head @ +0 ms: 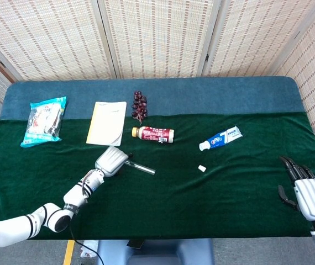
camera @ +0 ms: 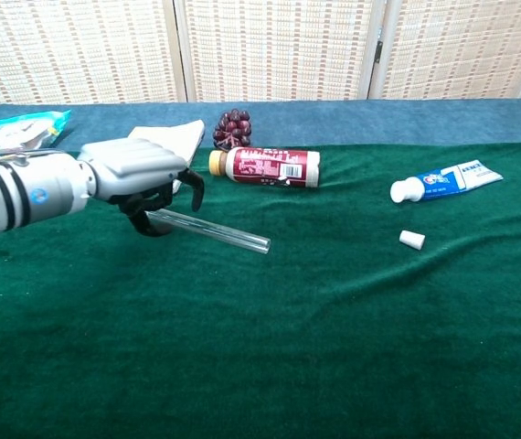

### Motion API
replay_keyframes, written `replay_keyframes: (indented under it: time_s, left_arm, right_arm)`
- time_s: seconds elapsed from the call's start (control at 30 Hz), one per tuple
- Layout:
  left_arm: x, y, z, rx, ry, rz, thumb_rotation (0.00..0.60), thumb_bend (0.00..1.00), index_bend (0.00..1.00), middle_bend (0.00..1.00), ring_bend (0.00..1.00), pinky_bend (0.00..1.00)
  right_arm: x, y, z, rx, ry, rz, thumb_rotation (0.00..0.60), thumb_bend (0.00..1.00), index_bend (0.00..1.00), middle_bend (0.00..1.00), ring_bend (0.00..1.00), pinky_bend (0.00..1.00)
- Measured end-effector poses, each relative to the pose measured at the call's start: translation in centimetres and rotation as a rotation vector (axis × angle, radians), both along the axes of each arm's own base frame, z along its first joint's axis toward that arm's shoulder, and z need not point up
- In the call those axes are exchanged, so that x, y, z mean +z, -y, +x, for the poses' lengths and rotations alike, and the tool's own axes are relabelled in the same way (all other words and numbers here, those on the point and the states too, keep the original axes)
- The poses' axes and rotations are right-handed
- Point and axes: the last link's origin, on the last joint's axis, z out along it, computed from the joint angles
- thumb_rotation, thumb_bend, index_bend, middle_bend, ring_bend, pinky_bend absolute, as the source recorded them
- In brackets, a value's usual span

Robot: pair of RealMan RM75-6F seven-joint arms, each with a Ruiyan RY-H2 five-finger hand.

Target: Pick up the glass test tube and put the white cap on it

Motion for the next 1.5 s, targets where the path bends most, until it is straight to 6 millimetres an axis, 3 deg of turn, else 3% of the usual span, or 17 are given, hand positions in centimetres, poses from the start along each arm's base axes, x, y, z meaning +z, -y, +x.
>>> replay_keyframes:
  time_s: [0.23, 0.5, 1.2, 1.5]
  left_arm:
    - [-1.4, -0.6, 1.1, 0.028, -0.005, 0.0, 0.6, 0.33, 0.46, 0.97, 0.89, 0.87]
    - [-2.1, -1.2, 1.1, 0.068, -0.015, 0.004, 0.6, 0.35, 0.47, 0.97, 0.89, 0.87]
    - [-2.6, -1.2, 1.1, 0.099, -0.001, -0.009, 0.6, 0.4, 0.54, 0.97, 0.9, 0.88]
    - [-2.0, -1.0, 1.3, 0.117, 0.042, -0.021, 0.6, 0.41, 0.61, 1.0, 0.92, 0.9]
  right_arm:
    - [0.2, 0.0, -0.2, -0.011, 0.001, -0.002, 0.6, 0.56, 0.05, 0.13, 0.22, 0.19]
    - [0.2, 0.0, -0.4, -0.019, 0.004, -0.003, 0.6, 0.56, 0.05, 0.13, 0.22, 0.19]
    - [0.2, 0.0, -0.7, -0.036, 0.005, 0.0, 0.6, 0.56, 0.05, 0.14, 0.23, 0.19]
    - [0.2, 0.0, -0.6, -0.035, 0.004, 0.005, 0.6, 0.56, 0.05, 0.15, 0.24, 0.19]
